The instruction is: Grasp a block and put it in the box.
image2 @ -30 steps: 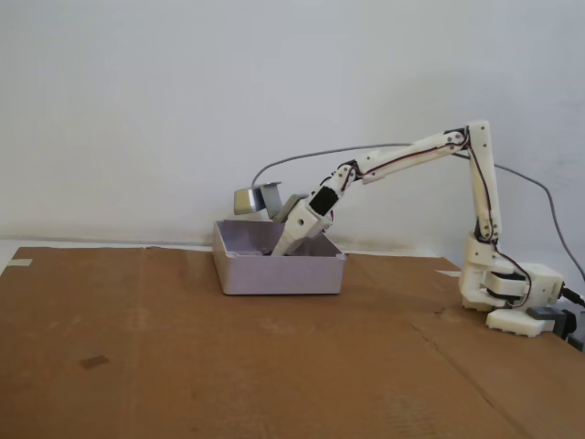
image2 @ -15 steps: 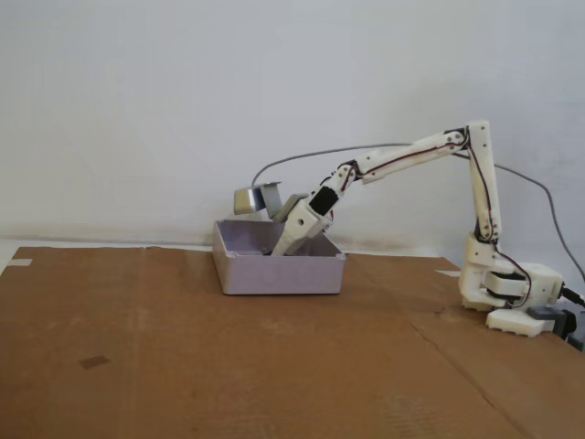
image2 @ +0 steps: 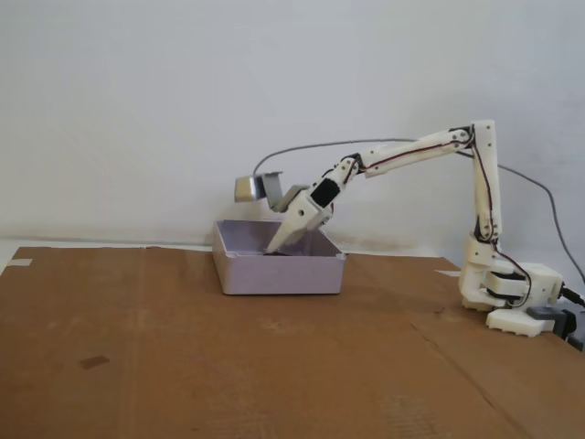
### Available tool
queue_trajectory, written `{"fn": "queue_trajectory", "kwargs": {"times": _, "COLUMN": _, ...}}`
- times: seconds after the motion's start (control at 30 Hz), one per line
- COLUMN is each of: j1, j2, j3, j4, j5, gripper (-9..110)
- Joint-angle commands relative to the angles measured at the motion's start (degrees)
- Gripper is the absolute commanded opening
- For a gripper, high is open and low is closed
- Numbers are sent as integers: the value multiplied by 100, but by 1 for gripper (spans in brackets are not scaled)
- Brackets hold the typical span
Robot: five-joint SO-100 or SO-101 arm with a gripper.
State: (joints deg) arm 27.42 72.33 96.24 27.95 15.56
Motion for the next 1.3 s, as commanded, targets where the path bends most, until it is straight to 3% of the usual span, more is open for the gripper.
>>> {"fn": "queue_trajectory", "kwargs": {"times": 0.0, "j1": -26, "j2": 1072, "j3": -404, "j4": -211, "j5": -79, "gripper": 37}}
{"fn": "queue_trajectory", "kwargs": {"times": 0.93, "j1": -1204, "j2": 2672, "j3": -413, "j4": -149, "j5": -79, "gripper": 37}}
{"fn": "queue_trajectory", "kwargs": {"times": 1.27, "j1": -1336, "j2": 2944, "j3": -369, "j4": -132, "j5": -79, "gripper": 3}}
